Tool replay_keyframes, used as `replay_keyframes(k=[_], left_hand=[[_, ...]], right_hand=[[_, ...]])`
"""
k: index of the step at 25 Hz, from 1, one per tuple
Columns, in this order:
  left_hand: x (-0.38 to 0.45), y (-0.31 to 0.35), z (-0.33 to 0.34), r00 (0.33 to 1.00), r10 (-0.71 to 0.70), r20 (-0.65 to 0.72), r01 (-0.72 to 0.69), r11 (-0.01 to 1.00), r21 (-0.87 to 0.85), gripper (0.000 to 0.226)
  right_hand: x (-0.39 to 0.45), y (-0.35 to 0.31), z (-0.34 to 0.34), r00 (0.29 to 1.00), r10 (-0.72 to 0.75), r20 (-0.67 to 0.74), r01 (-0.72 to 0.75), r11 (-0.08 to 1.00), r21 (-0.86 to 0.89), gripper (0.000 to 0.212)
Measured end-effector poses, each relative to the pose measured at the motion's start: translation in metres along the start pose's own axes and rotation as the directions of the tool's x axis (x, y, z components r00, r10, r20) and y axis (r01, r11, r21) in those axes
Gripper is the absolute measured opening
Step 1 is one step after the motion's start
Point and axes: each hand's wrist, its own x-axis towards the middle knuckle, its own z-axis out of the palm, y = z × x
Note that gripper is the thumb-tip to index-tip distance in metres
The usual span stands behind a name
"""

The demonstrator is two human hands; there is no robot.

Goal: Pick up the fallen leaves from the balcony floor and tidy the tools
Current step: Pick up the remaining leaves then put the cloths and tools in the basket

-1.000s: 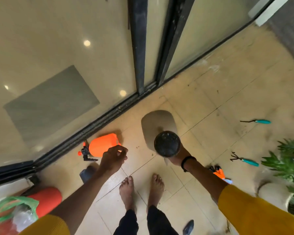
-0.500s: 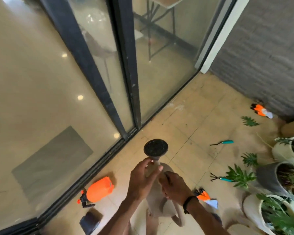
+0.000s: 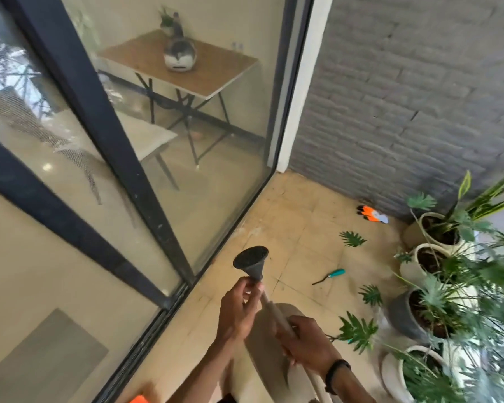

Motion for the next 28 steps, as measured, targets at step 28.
replay_keyframes(k=[28], left_hand=[[0.373, 0.121, 0.194, 0.690, -0.559, 0.461, 0.589, 0.803, 0.092, 0.040]], right_hand=[[0.225, -0.103, -0.369, 0.966, -0.161, -0.202, 0.083, 0.934, -0.347, 0.021]])
